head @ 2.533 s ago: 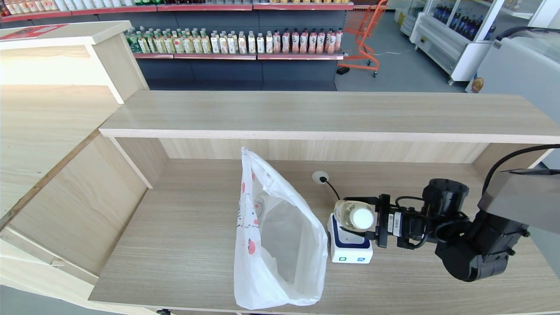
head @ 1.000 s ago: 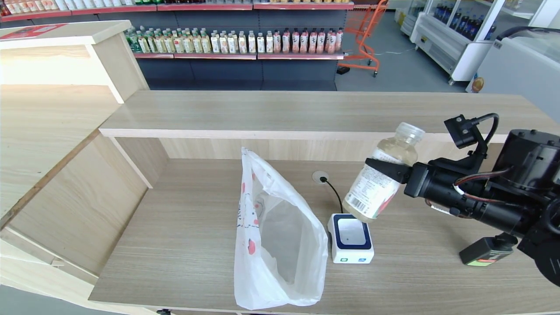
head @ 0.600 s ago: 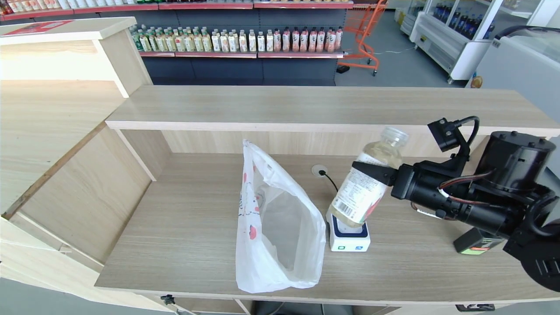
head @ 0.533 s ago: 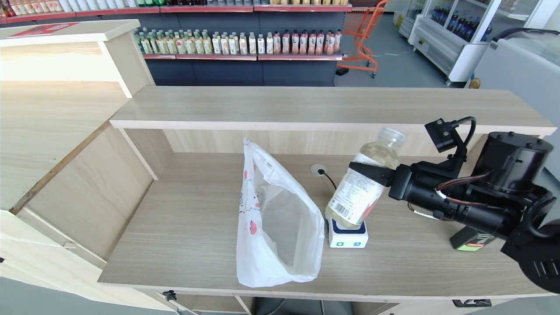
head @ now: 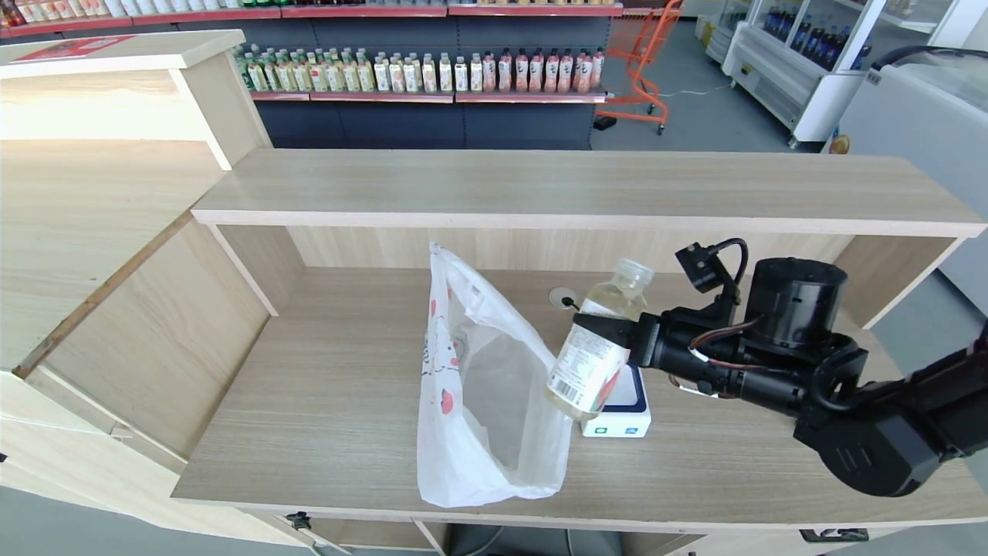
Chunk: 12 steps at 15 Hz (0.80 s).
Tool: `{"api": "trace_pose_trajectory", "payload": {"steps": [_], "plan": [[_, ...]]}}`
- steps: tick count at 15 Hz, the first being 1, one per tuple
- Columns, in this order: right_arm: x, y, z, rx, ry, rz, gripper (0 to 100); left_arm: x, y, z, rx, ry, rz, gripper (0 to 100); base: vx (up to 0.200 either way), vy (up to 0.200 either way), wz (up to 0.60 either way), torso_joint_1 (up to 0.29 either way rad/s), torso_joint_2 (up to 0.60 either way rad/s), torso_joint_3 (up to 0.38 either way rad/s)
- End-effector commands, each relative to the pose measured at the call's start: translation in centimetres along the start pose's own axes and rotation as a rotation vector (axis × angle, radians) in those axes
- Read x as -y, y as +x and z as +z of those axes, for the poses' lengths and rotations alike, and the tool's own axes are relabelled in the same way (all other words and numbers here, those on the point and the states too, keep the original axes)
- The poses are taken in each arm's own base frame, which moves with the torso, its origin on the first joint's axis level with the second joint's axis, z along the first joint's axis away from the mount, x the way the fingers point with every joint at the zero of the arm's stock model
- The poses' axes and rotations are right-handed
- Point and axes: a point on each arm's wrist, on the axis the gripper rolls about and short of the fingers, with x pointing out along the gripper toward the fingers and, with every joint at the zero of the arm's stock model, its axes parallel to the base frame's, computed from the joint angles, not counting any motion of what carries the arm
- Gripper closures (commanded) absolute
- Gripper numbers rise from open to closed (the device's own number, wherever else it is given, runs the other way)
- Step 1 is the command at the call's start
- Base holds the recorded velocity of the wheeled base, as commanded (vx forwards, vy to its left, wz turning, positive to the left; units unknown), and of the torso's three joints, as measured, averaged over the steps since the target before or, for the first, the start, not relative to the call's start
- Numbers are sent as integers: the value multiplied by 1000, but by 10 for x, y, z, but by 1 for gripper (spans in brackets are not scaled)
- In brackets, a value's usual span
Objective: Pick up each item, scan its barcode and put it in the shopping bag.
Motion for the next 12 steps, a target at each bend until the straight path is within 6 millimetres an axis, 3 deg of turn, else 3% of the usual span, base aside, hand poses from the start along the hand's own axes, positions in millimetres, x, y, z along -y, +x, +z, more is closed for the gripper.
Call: {"api": "trace_pose_trajectory", "payload": {"steps": [1,4,7,12], "plan": [[10,20,-20,-58,15,-9,100,0,0,0,0,1,0,0,0,0,0,0,0,0],[11,37,-29,-59,8,24,100,0,0,0,0,1,2,0,0,0,0,0,0,0],[4,40,-30,-62,2,43,100,0,0,0,0,-1,0,0,0,0,0,0,0,0],[2,49,-21,-29,-12,61,100,0,0,0,0,2,0,0,0,200,0,2,0,3]]}}
